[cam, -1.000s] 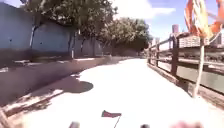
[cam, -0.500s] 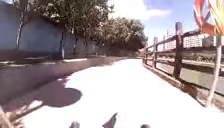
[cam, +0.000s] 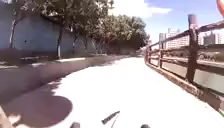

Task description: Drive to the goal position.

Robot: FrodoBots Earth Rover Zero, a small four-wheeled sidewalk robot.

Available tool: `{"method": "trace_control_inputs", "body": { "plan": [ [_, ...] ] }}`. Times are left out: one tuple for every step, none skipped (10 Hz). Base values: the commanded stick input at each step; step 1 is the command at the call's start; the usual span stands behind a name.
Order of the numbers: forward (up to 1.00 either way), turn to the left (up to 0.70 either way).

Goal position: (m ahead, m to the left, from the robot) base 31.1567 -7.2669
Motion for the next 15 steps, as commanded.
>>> {"method": "trace_control_inputs", "body": {
  "plan": [
    [0.85, -0.07],
    [0.85, -0.20],
    [0.85, -0.30],
    [0.85, -0.34],
    [0.85, -0.34],
    [0.85, -0.34],
    [0.85, -0.34],
    [0.85, -0.13],
    [0.85, 0.00],
    [0.85, 0.00],
    [0.85, 0.00],
    [0.85, 0.00],
    [0.85, 0.00],
    [0.85, 0.00],
    [0.85, 0.00]
  ]
}}
